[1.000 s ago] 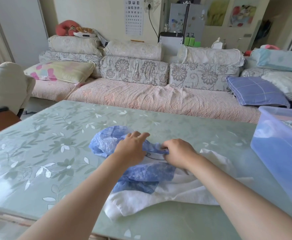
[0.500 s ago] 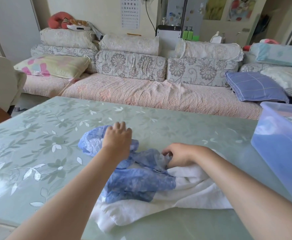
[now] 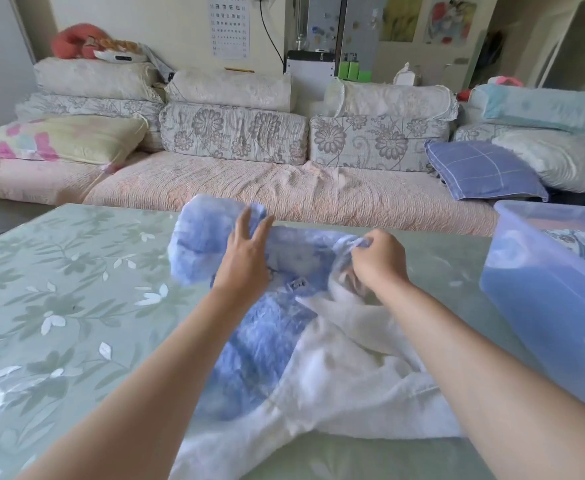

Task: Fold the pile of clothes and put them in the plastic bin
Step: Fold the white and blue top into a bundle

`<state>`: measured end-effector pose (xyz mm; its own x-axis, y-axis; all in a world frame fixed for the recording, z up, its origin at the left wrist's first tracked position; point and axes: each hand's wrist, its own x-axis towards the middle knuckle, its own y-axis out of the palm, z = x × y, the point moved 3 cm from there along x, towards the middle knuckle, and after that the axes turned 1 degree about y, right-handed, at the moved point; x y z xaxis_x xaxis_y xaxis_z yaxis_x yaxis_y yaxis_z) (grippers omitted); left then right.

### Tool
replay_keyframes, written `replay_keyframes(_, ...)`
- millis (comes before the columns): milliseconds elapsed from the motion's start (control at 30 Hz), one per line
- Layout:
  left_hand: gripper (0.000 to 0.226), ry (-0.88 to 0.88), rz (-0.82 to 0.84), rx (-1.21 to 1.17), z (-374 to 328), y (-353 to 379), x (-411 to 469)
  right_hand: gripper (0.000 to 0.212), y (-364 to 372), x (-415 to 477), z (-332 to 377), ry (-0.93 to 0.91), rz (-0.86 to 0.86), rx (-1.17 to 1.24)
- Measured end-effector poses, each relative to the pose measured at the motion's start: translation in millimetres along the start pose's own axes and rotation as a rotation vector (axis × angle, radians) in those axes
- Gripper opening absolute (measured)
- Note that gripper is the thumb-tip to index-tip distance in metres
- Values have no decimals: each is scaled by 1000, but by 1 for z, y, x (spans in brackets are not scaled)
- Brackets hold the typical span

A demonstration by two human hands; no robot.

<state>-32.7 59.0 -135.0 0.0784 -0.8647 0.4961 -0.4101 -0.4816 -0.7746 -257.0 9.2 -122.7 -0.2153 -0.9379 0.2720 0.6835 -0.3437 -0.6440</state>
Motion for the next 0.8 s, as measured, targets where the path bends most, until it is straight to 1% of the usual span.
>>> replay_keyframes(33, 88, 35, 6, 58, -4, 6, 1, 23, 0, 5, -4, 9, -2, 54)
replay_keyframes(67, 92, 59, 25, 136, -9, 14, 0, 45, 3, 7, -8, 12, 64, 82)
replay_keyframes(100, 91, 84, 55, 191, -15, 21, -3, 68, 6, 7, -13, -3, 161, 88)
replay_keyframes(133, 84, 127, 97, 218, -21, 28, -7, 83, 8, 6, -16, -43, 238, 54)
replay_keyframes(167, 73, 184, 159, 238, -29, 33, -13, 87, 10, 4, -19, -102, 285, -22)
replay_keyframes(200, 59, 229, 253, 270, -34, 39, -19, 85, 11, 2, -21, -169, 317, -117)
replay_keyframes(233, 47, 236, 366, 292, -39, 43, -26, 79, 13, 0, -25, -213, 357, -197)
replay_keyframes(267, 43, 204, 495, 280, -41, 48, -34, 70, 14, -4, -27, -230, 420, -241)
replay_keyframes(300, 51, 152, 631, 237, -42, 53, -44, 59, 17, -8, -29, -236, 498, -267)
replay_keyframes(333, 66, 110, 764, 197, -43, 58, -54, 52, 18, -13, -31, -248, 577, -291)
replay_keyframes(367, 81, 113, 881, 190, -45, 61, -65, 50, 20, -20, -34, -255, 655, -326)
replay_keyframes(400, 89, 141, 958, 212, -44, 65, -73, 52, 22, -26, -37, -255, 721, -379)
replay_keyframes(433, 89, 163, 989, 238, -41, 67, -77, 56, 23, -31, -41, -257, 769, -439)
replay_keyframes(533, 63, 234, 1033, 267, -23, 77, -78, 69, 17, -41, -53, -253, 799, -609)
replay_keyframes(600, 59, 304, 1093, 269, -13, 77, -79, 74, 10, -46, -57, -279, 791, -647)
replay_keyframes(633, 59, 292, 1115, 238, -9, 73, -80, 75, 8, -48, -59, -287, 786, -641)
replay_keyframes(700, 58, 246, 1090, 184, 0, 63, -80, 80, 1, -51, -63, -296, 769, -624)
replay_keyframes(767, 53, 207, 1015, 140, 10, 54, -76, 84, -7, -52, -66, -300, 732, -624)
replay_keyframes(800, 50, 177, 965, 115, 16, 51, -74, 83, -13, -52, -66, -332, 694, -615)
